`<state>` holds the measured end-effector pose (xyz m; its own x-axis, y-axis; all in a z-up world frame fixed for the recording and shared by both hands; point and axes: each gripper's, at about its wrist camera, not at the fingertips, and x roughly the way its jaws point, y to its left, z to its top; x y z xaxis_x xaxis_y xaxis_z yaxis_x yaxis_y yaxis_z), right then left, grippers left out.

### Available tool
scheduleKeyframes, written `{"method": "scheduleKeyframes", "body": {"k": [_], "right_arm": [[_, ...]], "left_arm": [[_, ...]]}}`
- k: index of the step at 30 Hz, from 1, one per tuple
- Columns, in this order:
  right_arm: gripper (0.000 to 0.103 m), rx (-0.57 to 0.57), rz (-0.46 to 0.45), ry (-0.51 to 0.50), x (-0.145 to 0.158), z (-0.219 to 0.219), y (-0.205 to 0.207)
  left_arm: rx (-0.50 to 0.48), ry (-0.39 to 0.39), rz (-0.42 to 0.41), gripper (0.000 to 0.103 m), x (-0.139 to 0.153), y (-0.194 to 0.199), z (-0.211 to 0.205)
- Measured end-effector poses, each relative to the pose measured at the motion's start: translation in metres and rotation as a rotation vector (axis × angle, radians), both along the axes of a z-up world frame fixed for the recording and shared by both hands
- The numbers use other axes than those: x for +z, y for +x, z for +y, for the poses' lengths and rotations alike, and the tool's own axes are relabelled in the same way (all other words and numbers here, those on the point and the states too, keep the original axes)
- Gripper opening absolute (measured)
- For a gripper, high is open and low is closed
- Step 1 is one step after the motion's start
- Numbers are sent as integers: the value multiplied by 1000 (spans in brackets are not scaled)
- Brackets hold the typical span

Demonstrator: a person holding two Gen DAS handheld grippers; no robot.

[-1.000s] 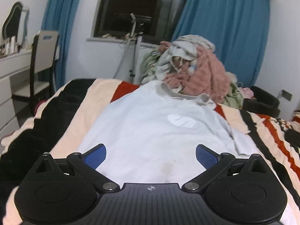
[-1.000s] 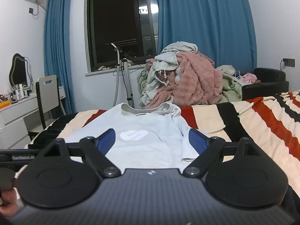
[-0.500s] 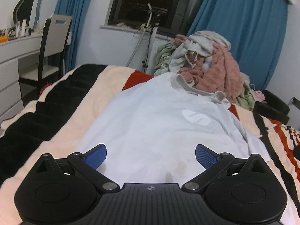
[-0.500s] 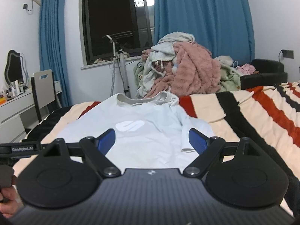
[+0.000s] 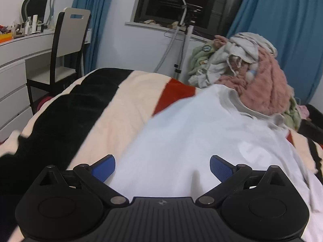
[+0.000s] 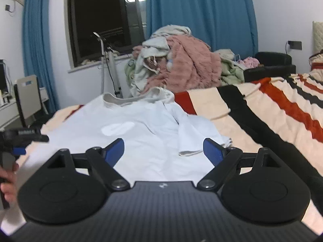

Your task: Fold clothes

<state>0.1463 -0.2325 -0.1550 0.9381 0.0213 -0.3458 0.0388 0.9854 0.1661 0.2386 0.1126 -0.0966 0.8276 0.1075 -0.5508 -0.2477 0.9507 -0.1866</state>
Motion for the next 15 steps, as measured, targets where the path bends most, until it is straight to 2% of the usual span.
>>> {"method": "scheduleKeyframes", "body": {"k": [2,5,9,10,12,13,14,15], "right_arm": [[86,8,18,15,-6,1,7],[86,31,45,32,-14,5,17],[86,54,76,79,-19,7,33],[86,61,75,95,-19,8,37],[86,75,68,112,-21,9,44],[86,78,67,115,-22,10,47],[86,77,70,116,-24,10,51],[86,75,74,117,-27,11,55]], "left_arm": [[10,-2,-10,100,-1,19,11],[-7,9,-1,92,4,53,22],[-32,56,-8,91,11,96,24],[-28,44,5,89,7,105,25],[-19,19,30,71,-1,124,27],[-15,7,45,66,-5,132,28],[-15,0,66,49,-9,139,26],[-18,9,77,39,-12,143,22]]}}
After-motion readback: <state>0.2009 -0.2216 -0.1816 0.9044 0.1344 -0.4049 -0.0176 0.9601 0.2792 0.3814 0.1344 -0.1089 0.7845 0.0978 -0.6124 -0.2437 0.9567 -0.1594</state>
